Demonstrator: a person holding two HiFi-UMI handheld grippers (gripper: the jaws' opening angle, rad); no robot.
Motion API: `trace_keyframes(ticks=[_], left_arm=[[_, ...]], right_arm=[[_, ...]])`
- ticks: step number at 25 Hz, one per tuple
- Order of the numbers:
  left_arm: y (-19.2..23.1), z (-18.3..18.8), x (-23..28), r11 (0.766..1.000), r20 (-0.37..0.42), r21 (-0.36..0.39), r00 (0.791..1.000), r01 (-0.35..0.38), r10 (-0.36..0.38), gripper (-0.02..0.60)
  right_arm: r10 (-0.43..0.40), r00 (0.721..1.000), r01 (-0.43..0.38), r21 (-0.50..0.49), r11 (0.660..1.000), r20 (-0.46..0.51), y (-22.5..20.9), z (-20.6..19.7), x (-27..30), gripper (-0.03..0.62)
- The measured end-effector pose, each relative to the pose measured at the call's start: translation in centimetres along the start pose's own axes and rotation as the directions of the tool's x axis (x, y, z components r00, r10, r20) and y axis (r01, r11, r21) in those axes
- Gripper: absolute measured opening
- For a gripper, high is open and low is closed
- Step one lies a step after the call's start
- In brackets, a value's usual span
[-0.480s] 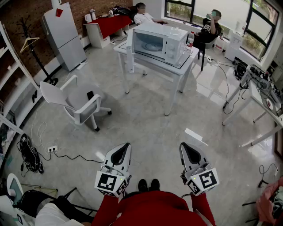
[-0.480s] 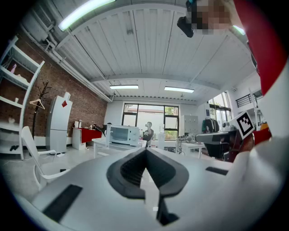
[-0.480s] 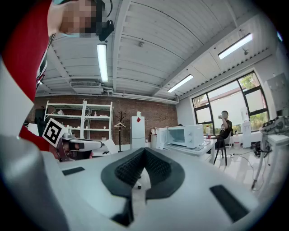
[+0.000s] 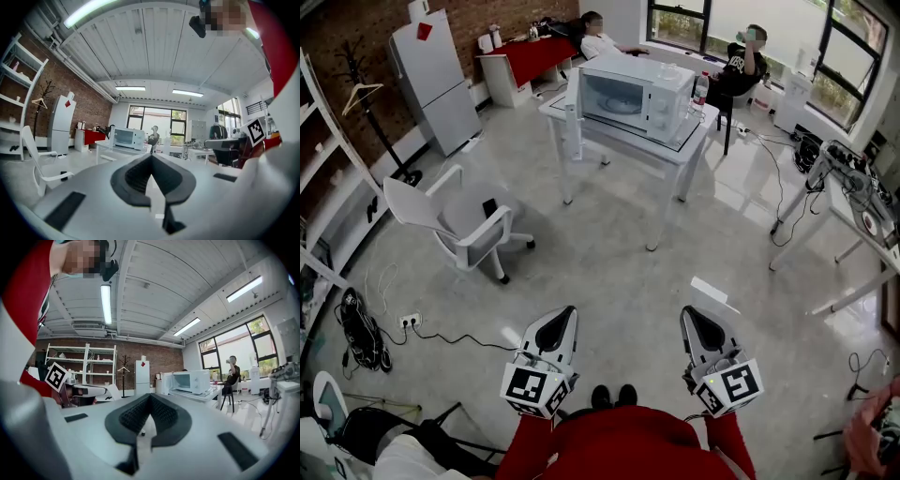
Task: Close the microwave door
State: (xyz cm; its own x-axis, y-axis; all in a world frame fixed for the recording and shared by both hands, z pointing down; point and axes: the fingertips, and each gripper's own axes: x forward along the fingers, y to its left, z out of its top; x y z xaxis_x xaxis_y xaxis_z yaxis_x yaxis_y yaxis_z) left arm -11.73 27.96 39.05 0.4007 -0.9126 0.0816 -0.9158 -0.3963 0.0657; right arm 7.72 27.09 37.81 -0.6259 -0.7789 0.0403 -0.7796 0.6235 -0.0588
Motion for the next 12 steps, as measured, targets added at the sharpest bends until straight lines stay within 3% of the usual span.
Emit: trace_keyframes(ticks=[12], left_arm=[[-0.8, -1.8, 0.9, 0.999, -0.050, -0.036, 0.999, -0.002, 0.001, 0.008]], right_arm=[[0.037, 0.999, -0.036, 0.061, 0.997, -0.010, -1.7, -1.1, -0.8, 0.014]])
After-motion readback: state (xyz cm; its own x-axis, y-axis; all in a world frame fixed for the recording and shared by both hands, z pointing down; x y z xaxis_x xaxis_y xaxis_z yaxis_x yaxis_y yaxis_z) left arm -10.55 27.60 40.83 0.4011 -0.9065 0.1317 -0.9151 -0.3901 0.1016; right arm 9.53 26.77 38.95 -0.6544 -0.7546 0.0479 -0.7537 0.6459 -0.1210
